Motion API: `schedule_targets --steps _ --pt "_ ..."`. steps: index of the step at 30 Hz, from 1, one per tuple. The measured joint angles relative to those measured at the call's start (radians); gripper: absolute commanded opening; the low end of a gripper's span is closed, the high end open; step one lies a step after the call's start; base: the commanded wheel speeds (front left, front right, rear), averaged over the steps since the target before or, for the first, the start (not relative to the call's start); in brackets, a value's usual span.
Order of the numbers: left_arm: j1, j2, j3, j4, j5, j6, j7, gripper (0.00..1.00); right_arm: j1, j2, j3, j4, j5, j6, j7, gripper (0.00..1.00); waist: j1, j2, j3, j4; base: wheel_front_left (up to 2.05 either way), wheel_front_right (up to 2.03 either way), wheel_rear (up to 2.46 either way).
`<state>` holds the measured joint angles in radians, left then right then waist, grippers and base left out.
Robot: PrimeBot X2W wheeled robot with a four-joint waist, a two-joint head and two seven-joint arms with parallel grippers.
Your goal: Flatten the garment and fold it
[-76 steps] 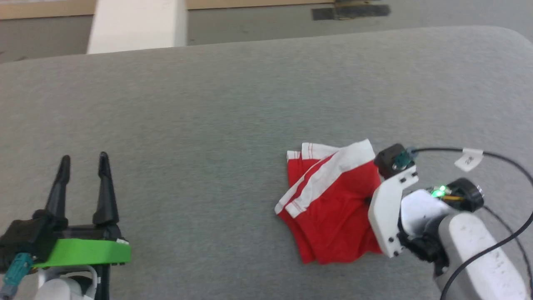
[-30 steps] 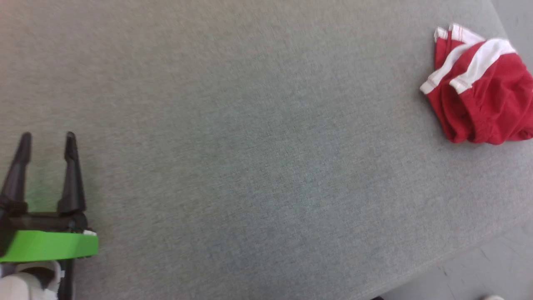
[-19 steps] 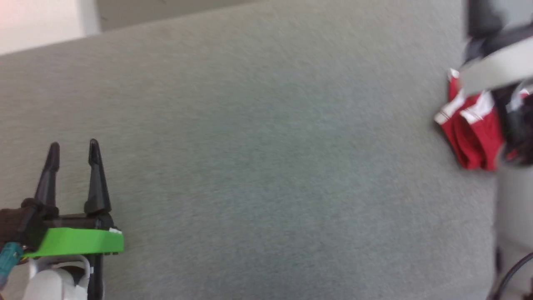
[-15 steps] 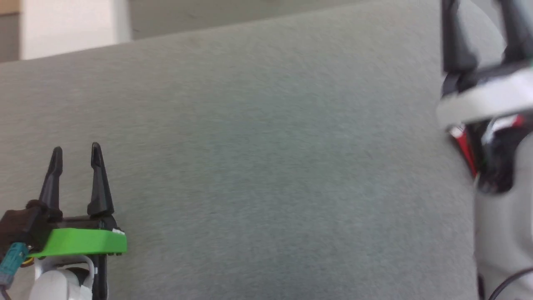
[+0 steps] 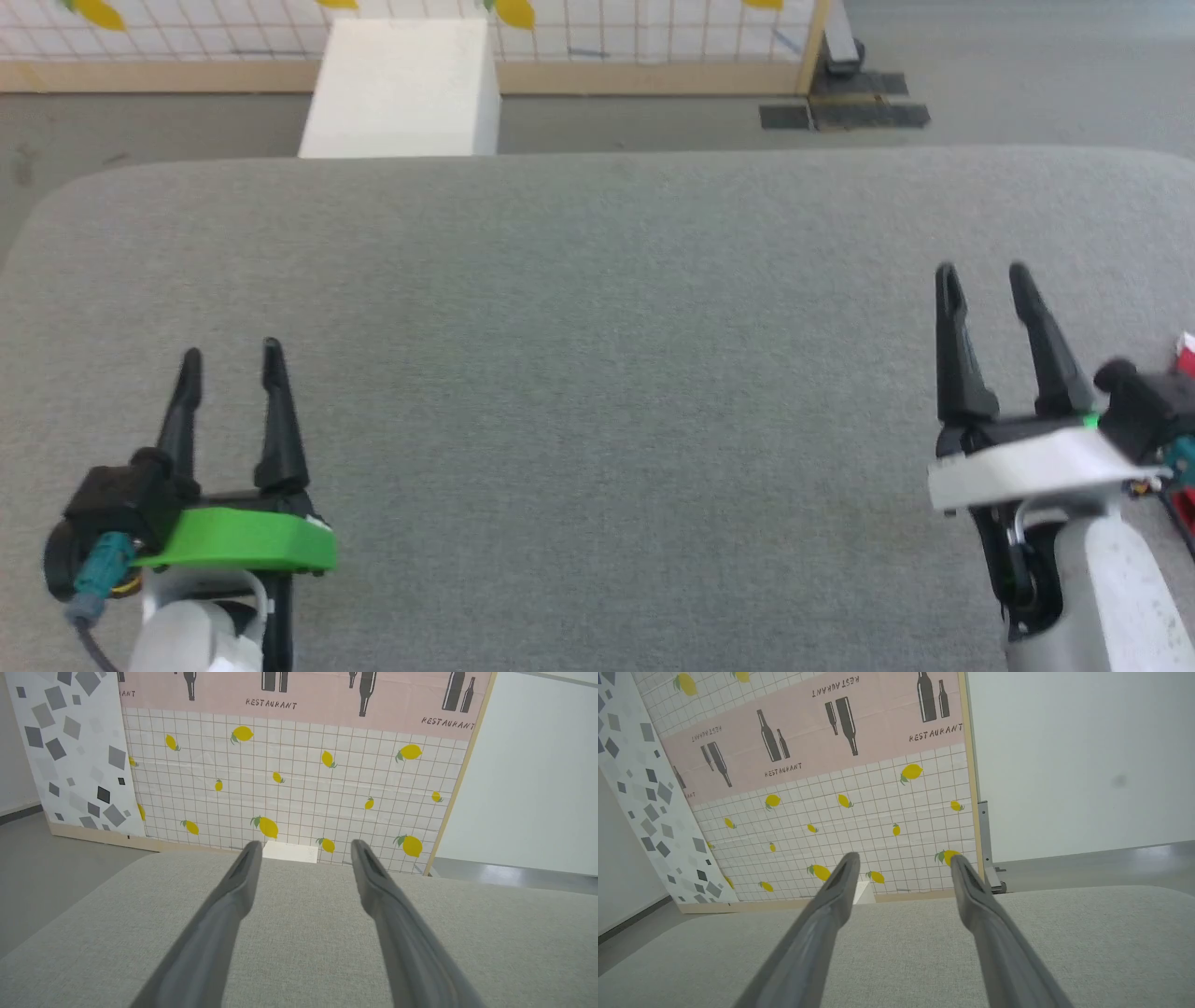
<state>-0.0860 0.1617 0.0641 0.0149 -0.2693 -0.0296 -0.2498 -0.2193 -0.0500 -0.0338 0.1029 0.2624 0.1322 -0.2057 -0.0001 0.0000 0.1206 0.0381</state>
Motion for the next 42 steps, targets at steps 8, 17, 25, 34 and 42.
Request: schedule_targets --steps 8,17,25,34,42 --pt "0.02 -0.008 -0.044 0.063 0.013 0.0 0.002 1.0 0.11 0.0 0.009 0.026 -0.03 0.0 -0.034 1.0 0.0 0.0 -0.069 0.047 0.0 0.0 0.0" --pt "0.035 -0.016 -0.09 0.139 0.033 -0.005 0.008 1.0 0.218 0.0 0.016 0.034 -0.035 0.0 -0.046 1.0 0.0 0.0 -0.1 0.043 0.0 0.0 0.0" --pt "0.045 -0.033 -0.107 0.208 0.03 -0.015 0.006 1.0 0.242 0.0 0.031 0.022 -0.035 0.0 -0.05 1.0 0.0 0.0 -0.092 0.027 0.0 0.0 0.0" --pt "0.044 -0.039 -0.109 0.235 0.03 -0.014 0.002 0.0 0.242 -0.001 0.037 0.016 -0.035 0.0 -0.05 0.0 0.0 0.0 -0.083 0.009 0.0 0.0 0.0" --pt "0.044 -0.039 -0.109 0.23 0.035 -0.013 0.011 0.0 0.242 0.0 0.036 0.016 -0.035 0.0 -0.041 0.0 0.0 0.0 -0.085 0.006 0.0 0.0 0.0"
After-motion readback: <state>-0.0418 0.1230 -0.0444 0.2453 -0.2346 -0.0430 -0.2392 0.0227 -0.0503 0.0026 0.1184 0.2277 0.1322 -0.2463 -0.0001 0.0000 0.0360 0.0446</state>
